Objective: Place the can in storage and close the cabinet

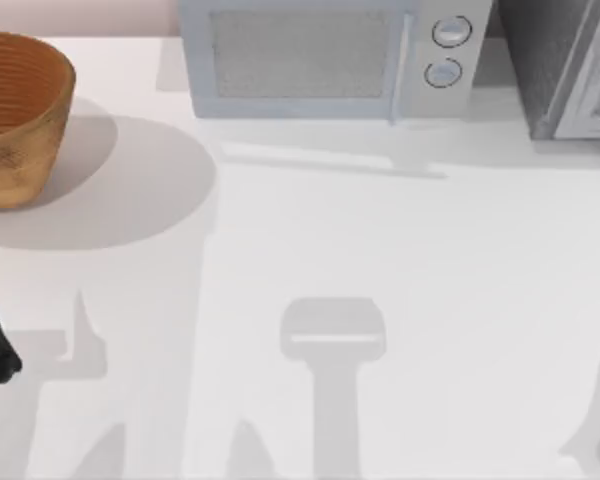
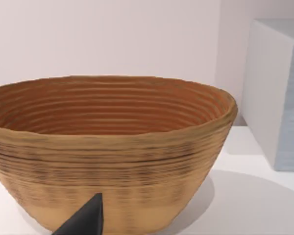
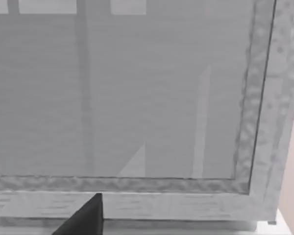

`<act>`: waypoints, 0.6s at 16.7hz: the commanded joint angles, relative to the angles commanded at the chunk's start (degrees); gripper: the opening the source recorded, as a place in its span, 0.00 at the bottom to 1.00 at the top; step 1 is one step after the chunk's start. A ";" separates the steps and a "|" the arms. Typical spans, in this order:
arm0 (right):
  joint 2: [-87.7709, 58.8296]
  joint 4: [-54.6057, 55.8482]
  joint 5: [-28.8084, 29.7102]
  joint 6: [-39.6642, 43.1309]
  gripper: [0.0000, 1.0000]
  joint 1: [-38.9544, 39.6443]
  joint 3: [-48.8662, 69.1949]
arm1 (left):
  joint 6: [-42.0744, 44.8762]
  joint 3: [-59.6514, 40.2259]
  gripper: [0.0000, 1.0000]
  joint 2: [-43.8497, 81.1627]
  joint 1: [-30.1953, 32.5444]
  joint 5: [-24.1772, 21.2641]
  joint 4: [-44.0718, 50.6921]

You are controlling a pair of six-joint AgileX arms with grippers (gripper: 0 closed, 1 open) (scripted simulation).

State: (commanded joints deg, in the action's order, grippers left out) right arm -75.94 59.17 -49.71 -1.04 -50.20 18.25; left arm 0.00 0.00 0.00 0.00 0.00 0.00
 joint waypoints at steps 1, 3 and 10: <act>-3.22 2.46 -2.00 -0.01 1.00 -2.16 0.76 | 0.00 0.00 1.00 0.00 0.00 0.00 0.00; -8.52 6.35 -5.25 -0.09 1.00 -5.61 1.90 | 0.00 0.00 1.00 0.00 0.00 0.00 0.00; -12.97 9.70 -8.29 -0.26 1.00 -8.53 2.81 | 0.00 0.00 1.00 0.00 0.00 0.00 0.00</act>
State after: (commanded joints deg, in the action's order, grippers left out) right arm -88.92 68.87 -58.00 -1.29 -58.73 21.06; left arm 0.00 0.00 0.00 0.00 0.00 0.00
